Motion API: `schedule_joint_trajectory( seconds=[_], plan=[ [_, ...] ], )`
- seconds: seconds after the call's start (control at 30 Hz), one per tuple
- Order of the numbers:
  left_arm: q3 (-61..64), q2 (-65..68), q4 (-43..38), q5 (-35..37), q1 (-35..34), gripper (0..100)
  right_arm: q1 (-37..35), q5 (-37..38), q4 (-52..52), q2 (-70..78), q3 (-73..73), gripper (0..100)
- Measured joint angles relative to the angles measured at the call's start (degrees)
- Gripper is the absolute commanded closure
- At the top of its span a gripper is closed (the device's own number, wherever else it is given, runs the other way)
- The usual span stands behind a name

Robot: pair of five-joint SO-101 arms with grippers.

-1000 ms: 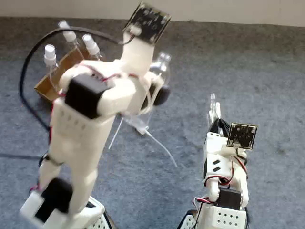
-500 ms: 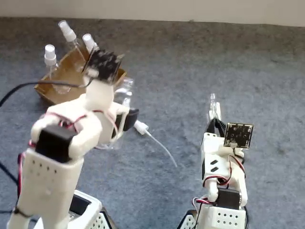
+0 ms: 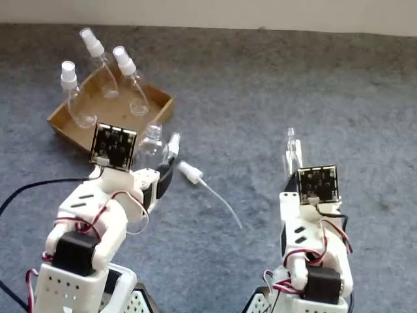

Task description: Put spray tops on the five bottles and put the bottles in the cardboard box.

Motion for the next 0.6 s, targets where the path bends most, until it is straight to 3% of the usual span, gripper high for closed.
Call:
schedule_joint_trajectory(
  seconds=[0.27, 0.47, 0.6],
  plan=[
    [1.8, -3.5, -0.2, 0.0, -1.0, 92, -1.3, 0.3, 4.0, 23.7, -17.1, 98.8],
    [2.9, -7.4, -0.4, 0.0, -10.4, 92, -8.7, 0.3, 5.6, 43.3, -28.0, 98.8],
    [7.2, -9.3, -1.6, 0.2, -12.1, 92, -14.4, 0.3, 5.6, 55.7, -34.4, 98.8]
  ],
)
